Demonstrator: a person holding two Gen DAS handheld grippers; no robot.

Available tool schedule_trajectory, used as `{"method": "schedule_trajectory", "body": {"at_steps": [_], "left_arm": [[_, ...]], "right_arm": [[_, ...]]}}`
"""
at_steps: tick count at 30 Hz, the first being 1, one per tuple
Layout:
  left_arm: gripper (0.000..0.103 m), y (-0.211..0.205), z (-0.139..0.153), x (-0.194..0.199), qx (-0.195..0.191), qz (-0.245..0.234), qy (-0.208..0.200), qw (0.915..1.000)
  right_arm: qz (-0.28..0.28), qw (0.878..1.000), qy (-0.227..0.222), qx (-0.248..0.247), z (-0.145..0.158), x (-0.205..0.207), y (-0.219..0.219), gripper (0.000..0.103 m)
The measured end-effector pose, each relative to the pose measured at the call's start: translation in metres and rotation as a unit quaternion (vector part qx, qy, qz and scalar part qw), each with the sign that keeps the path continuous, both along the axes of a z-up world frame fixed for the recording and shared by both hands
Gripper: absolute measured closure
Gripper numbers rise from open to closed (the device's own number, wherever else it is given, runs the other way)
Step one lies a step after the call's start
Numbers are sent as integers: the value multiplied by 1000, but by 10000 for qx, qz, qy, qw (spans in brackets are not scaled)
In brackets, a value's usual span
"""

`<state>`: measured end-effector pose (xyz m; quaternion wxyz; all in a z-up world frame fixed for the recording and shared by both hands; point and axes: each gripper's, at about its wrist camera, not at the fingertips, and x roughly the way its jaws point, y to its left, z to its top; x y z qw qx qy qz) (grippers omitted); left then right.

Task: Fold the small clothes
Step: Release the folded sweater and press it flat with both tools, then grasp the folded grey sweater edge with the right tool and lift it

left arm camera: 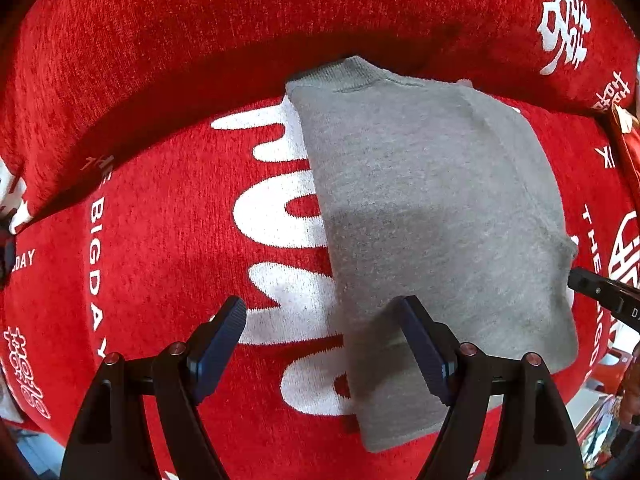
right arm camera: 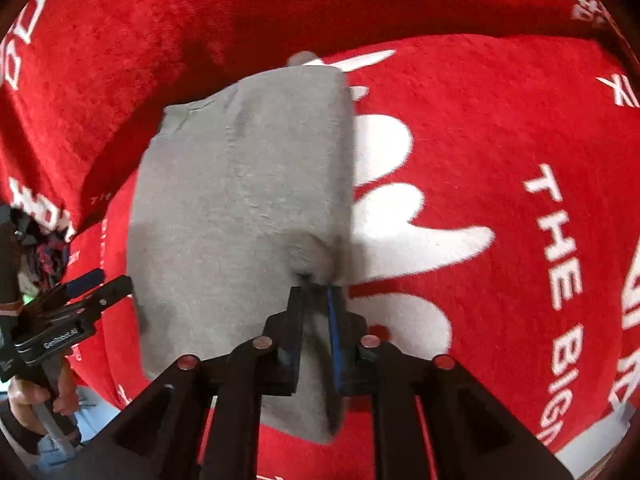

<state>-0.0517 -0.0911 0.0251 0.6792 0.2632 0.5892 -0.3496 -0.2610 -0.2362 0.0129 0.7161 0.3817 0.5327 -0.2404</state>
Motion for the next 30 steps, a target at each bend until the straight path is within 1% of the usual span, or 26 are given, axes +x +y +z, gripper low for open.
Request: {"method": "schedule_trajectory", "body": {"at_steps": [5, 8, 13, 14, 15, 17, 22, 23, 24, 25, 28, 30], "left_arm": [[23, -2, 0, -2, -13, -3, 4, 10000], [23, -3, 0, -3, -13, -13, 6, 10000], [23, -8, -1, -6, 2, -65, 47, 10000], [23, -8, -1, -7, -2, -62, 74, 10000], [23, -9, -1, -6, -8, -52, 105, 9999], [23, -9, -1, -5, -26, -5, 158, 9999], [23, -11, 1, -2, -124, 110, 147, 9998], [18, -11, 1, -2, -152, 144, 139, 9997], [6, -11, 2, -1, -166, 185, 133, 9996], [1, -11, 2, 1, -216, 262, 107, 9994], [1, -12, 2, 4, -277, 305, 124, 9991], [1, -13, 0, 7, -243, 311, 148, 9991]], "right_arm": [[-376, 9990, -110, 232, 1, -24, -10, 90], [-472, 9985, -102, 259, 1, -32, -14, 89], [-541, 9977, -149, 376, -2, -33, -15, 88], [-544, 9977, -150, 375, -1, -35, -16, 83], [-551, 9977, -154, 375, -1, -35, -16, 74], [-567, 9974, -220, 391, -1, -32, -17, 62], [-581, 9967, -337, 453, 0, -32, -22, 62], [-587, 9966, -352, 459, 0, -33, -23, 61], [-597, 9965, -366, 460, 0, -33, -25, 61], [-621, 9963, -381, 463, 1, -36, -26, 60], [-692, 9951, -473, 517, 0, -36, -32, 56], [-737, 9937, -609, 577, 0, -36, -36, 47]]}}
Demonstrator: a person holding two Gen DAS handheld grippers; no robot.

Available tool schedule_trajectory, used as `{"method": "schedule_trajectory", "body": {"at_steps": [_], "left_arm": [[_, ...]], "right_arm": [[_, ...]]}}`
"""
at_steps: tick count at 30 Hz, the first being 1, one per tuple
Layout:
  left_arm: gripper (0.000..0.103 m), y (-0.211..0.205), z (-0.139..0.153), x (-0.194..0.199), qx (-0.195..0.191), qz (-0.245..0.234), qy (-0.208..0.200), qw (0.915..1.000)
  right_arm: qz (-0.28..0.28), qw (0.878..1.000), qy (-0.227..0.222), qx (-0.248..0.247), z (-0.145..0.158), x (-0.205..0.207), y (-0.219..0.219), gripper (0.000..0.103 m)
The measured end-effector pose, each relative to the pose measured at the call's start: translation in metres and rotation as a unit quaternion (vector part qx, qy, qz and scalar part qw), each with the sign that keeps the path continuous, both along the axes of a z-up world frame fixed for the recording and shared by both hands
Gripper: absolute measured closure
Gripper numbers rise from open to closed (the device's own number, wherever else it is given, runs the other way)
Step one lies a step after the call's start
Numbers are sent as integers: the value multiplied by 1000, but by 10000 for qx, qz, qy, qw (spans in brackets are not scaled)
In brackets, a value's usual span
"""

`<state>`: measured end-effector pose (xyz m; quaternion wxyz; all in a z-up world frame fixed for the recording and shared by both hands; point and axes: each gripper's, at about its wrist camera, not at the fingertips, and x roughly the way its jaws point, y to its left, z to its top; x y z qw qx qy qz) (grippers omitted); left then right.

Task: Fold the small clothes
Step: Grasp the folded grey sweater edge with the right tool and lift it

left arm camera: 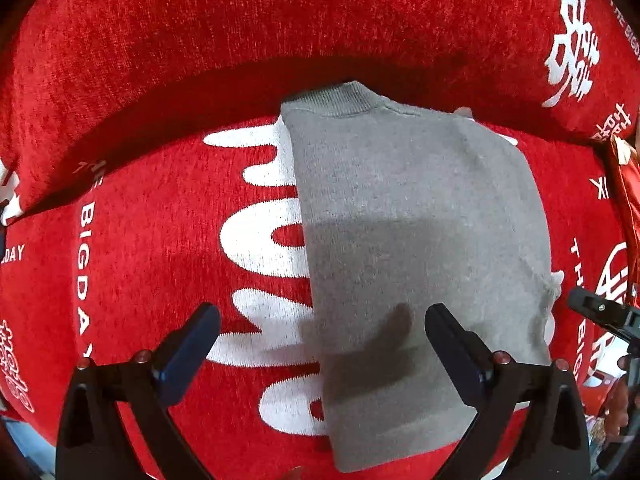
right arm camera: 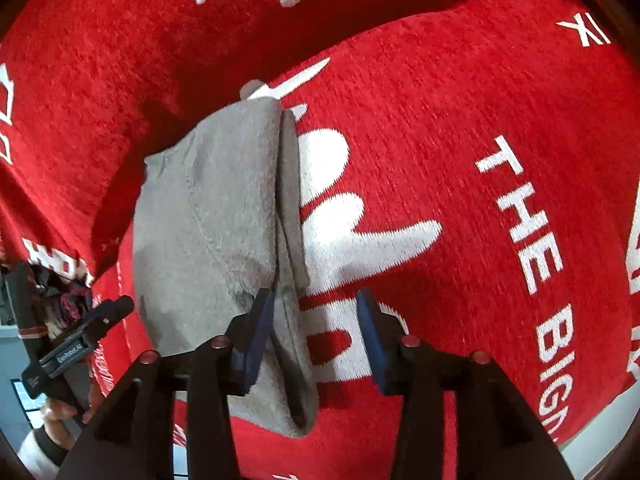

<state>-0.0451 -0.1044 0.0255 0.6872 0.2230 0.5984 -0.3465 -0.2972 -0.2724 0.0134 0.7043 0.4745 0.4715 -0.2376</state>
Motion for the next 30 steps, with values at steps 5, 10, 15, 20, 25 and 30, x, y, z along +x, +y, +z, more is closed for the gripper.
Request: {"method": "schedule_trajectory", "body": {"at_steps": [5, 10, 15, 20, 25, 30], "left_arm": [[1, -3, -7, 5, 118, 29, 68, 9999], [1, -5, -12, 12, 158, 180, 73, 9997], [1, -6, -21, 20, 165, 243, 371, 9989], [1, -1, -27, 30, -303, 376, 1064, 9931], [1, 0, -43, 48, -791, 510, 1918, 9769], [1, -7, -67, 47, -931, 535, 2470, 9631]], "right_arm": [[45, 9997, -208, 104, -1, 5, -7, 40], [147, 9994, -263, 193, -5, 13, -13, 40], [235, 9989, -304, 252, -8, 18, -18, 40], [251, 9985, -331, 370, -14, 20, -22, 40], [260, 9951, -614, 733, -26, 19, -30, 40], [293, 9868, -1015, 1230, -44, 23, -35, 40]]}}
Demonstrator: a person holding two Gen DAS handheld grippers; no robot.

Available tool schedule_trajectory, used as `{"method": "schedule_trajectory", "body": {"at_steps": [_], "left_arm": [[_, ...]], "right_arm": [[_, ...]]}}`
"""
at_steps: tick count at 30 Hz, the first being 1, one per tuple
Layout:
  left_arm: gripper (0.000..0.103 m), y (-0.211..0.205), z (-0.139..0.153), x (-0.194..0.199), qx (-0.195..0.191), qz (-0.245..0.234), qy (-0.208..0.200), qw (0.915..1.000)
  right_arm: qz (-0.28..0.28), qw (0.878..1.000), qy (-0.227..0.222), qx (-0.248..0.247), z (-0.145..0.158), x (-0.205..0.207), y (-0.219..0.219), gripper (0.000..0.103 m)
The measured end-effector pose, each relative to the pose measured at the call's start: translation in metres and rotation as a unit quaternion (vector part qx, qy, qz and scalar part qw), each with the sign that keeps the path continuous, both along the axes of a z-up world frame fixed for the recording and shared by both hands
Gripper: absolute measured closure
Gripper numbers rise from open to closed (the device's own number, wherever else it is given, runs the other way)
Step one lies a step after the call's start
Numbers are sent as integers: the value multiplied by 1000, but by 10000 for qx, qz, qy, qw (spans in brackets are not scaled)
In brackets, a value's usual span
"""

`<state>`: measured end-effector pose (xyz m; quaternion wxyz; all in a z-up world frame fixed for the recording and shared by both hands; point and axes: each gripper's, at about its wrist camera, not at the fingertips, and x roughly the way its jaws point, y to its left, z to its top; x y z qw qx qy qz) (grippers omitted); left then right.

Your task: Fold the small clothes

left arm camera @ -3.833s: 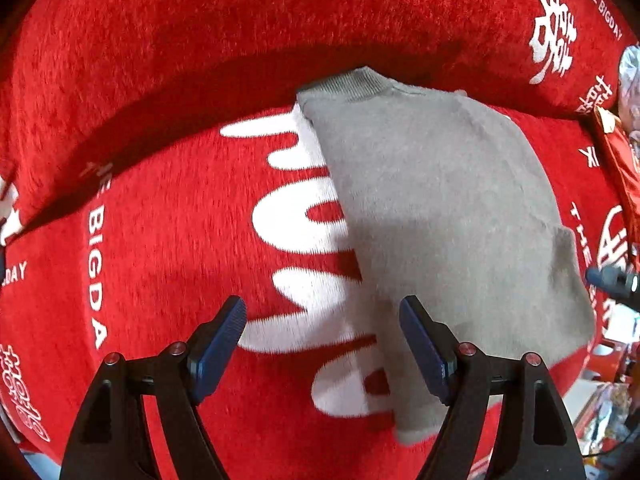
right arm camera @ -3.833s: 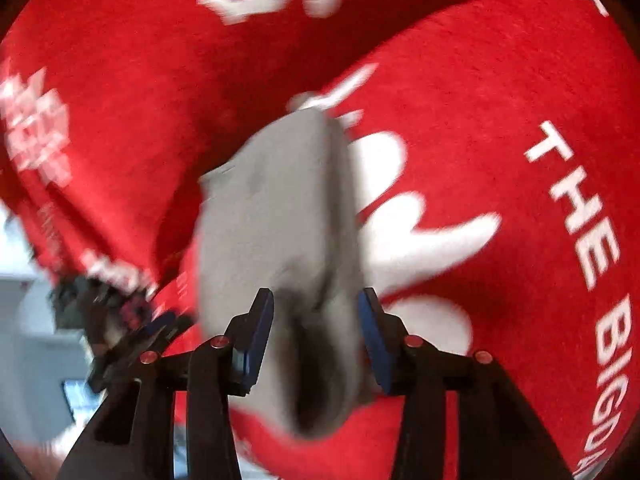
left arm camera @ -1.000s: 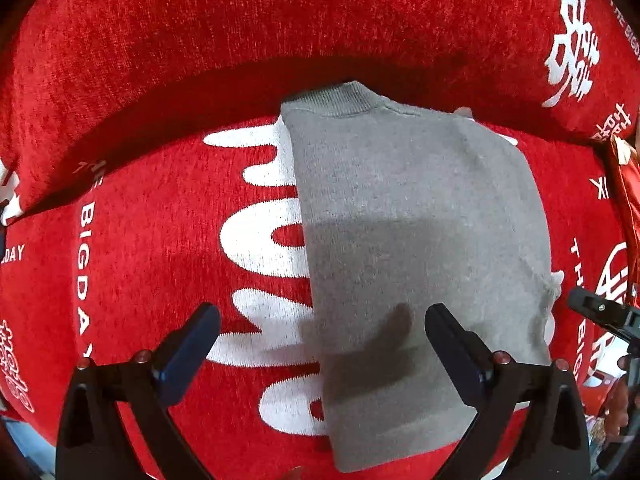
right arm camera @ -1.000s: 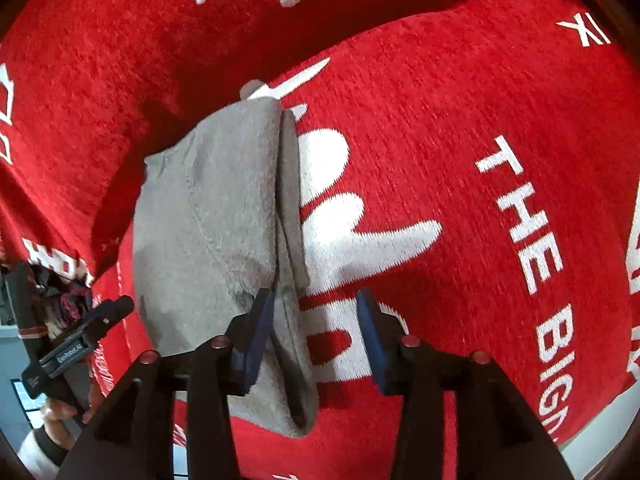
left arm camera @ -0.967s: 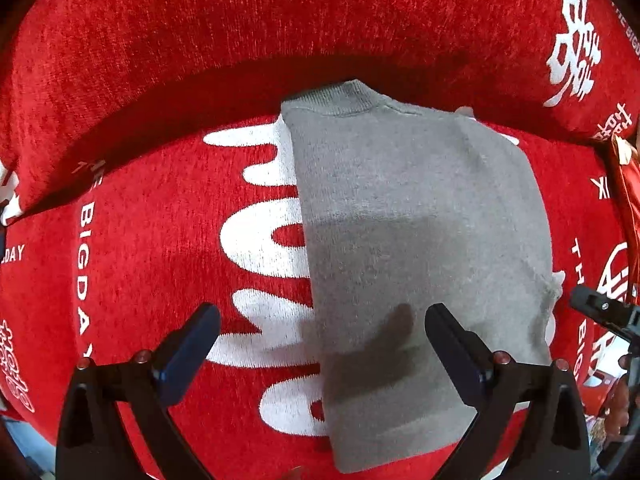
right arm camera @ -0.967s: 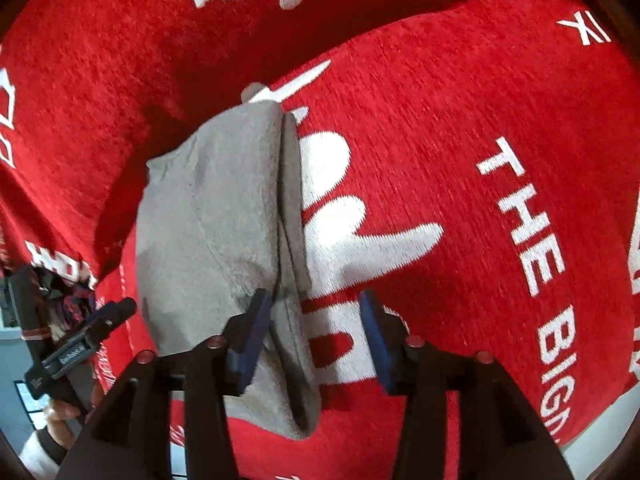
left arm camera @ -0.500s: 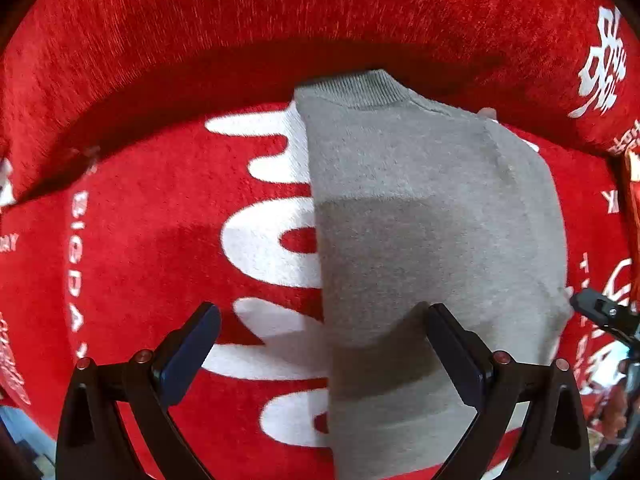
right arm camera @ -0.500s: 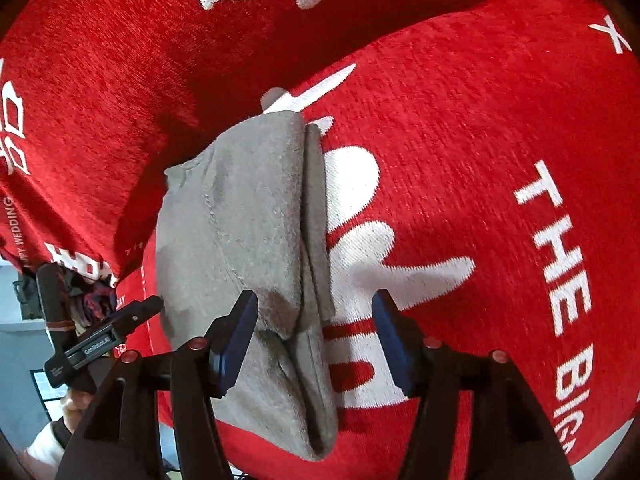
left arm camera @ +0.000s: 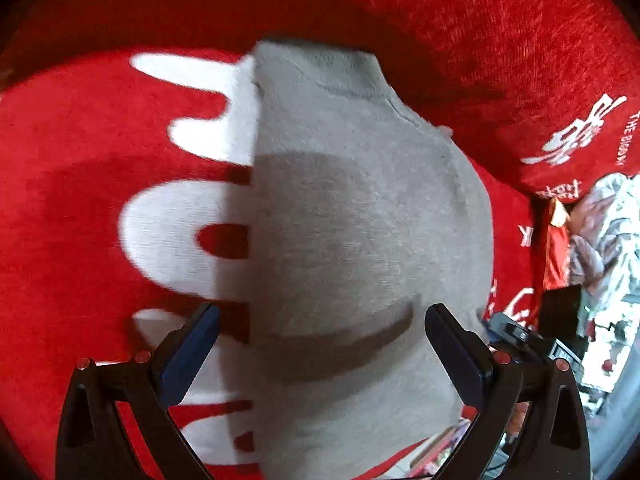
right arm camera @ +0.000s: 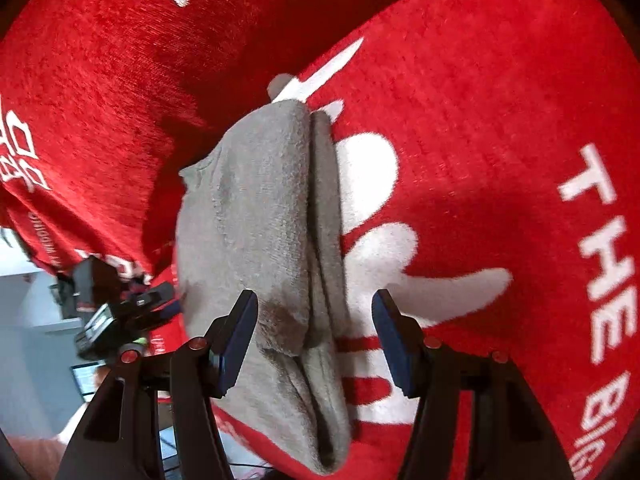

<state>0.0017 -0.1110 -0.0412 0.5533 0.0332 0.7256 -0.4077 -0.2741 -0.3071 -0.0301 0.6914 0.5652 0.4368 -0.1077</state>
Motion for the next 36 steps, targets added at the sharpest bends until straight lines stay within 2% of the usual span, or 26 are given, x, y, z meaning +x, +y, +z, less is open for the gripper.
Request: {"method": "schedule_trajectory", "body": {"at_steps": [3, 7, 12, 15, 17, 18, 20, 21, 23, 28, 32, 36], "left_arm": [[1, -10, -6, -13, -102, -235, 68, 9996], [1, -27, -6, -25, 15, -605, -368, 9975], [1, -32, -7, -20, 12, -466, -316, 9984], [2, -35, -5, -17, 85, -377, -426, 9983], [15, -34, 1, -19, 140, -288, -606, 9977], [18, -32, 5, -20, 86, -242, -661, 9975], [36, -28, 10, -21, -34, -215, -679, 9975], [41, -25, 13, -21, -95, -208, -658, 9976], [53, -17, 20, -16, -236, -161, -542, 9981], [55, -4, 44, -18, -530, -128, -467, 9974], [55, 11, 68, -26, -665, -178, -628, 9957], [55, 41, 86, -30, -752, -14, -598, 9954]], "right_arm": [[178, 9996, -113, 204, -11, 11, -1, 40], [399, 9985, -288, 254, -18, 29, -2, 39], [486, 9973, -465, 312, -20, 45, -3, 35], [472, 9964, -566, 420, -25, 54, -2, 34], [312, 9960, -581, 606, -29, 53, -2, 35], [237, 9959, -548, 675, -30, 53, -3, 45], [159, 9964, -386, 734, -31, 50, -1, 67], [105, 9959, -472, 759, -29, 47, 0, 74], [66, 9941, -765, 770, -19, 43, 4, 75], [93, 9892, -1175, 867, 6, 44, 20, 75], [249, 9872, -1284, 913, 24, 41, 32, 75], [309, 9839, -1406, 1056, 38, 35, 44, 75]]}}
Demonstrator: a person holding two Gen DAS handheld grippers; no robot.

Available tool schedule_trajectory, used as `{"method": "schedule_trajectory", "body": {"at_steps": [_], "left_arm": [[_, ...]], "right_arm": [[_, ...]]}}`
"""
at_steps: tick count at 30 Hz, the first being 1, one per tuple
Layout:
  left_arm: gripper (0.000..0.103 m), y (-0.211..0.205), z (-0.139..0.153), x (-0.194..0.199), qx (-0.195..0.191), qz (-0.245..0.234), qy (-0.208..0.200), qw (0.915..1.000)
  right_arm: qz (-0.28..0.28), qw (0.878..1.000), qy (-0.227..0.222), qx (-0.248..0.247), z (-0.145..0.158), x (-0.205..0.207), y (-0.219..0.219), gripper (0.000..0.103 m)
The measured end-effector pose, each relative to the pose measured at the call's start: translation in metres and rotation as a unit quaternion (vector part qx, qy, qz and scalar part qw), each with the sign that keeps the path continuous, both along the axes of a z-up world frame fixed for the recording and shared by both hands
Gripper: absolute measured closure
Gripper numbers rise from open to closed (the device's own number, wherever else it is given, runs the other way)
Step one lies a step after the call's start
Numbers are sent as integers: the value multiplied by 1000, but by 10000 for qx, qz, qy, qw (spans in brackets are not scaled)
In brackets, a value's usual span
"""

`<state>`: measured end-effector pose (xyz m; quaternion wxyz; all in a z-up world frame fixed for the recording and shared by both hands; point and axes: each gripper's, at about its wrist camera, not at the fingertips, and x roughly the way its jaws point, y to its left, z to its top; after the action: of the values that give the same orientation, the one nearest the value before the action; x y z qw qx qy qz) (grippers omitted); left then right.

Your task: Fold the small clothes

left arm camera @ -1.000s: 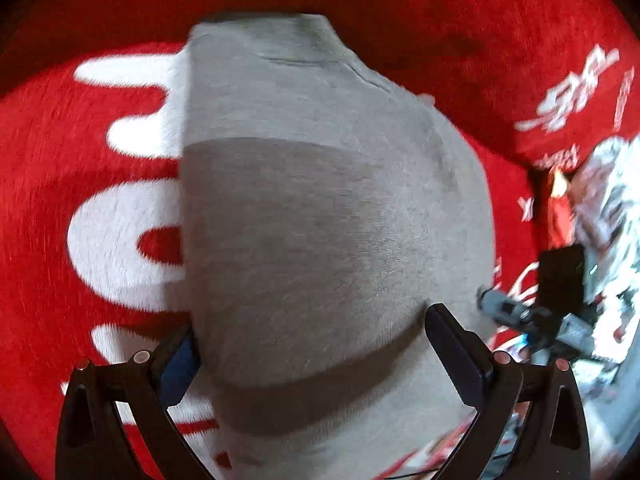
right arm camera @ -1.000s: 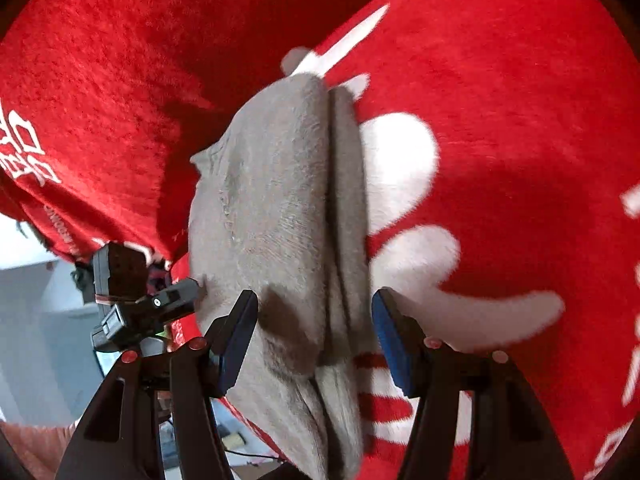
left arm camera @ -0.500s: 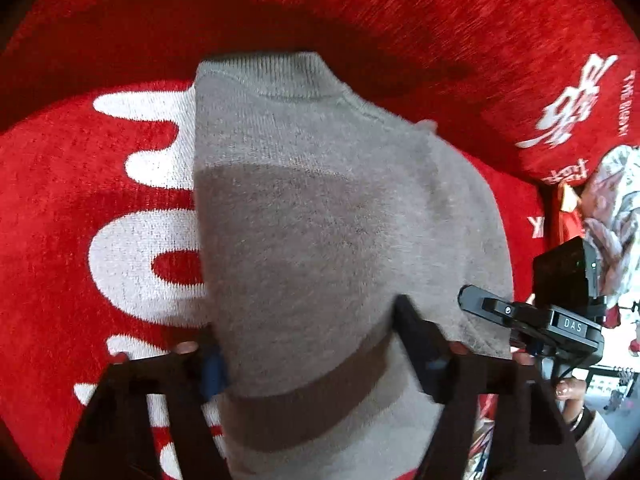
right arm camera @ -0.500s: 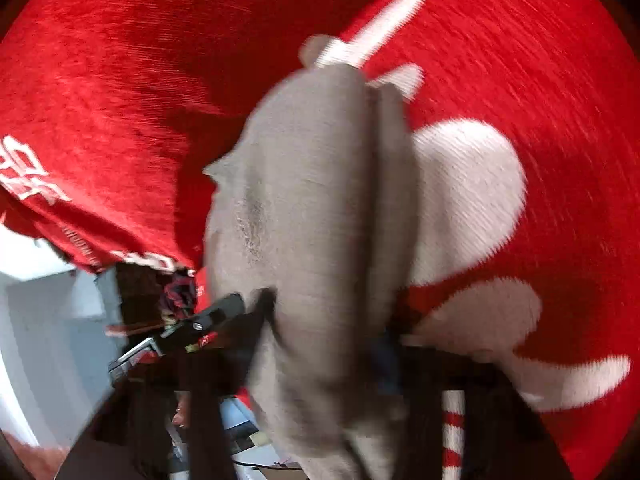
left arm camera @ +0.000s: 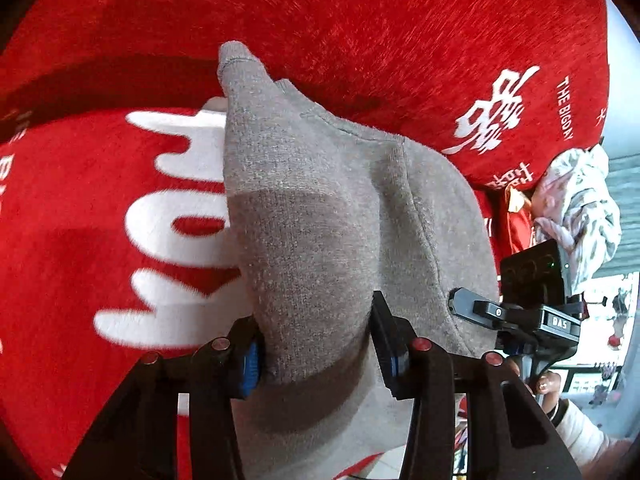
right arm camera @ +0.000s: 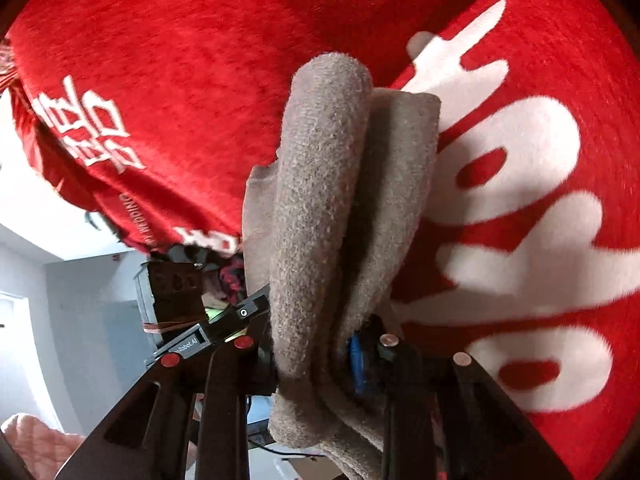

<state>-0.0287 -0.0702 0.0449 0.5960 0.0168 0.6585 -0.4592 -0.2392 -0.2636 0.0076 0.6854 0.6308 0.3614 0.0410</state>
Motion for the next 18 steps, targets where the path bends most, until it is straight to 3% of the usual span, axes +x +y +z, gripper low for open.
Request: {"method": "schedule_trajectory", "body": {"at_steps": [6, 12, 15, 18], "left_arm": [[55, 47, 9, -8, 277, 89, -223, 9993], [55, 87, -6, -6, 509, 336, -240, 9979], [55, 105, -24, -6, 688, 366, -349, 9963], [55, 115, -40, -8, 1071, 338, -753, 9908]], "right_arm": [[236, 9996, -28, 120, 5, 2, 38, 75], [456, 9986, 51, 253, -11, 16, 79, 75], [629, 9978, 189, 56, -14, 25, 95, 75], [871, 9928, 652, -503, -17, 38, 107, 72]]}}
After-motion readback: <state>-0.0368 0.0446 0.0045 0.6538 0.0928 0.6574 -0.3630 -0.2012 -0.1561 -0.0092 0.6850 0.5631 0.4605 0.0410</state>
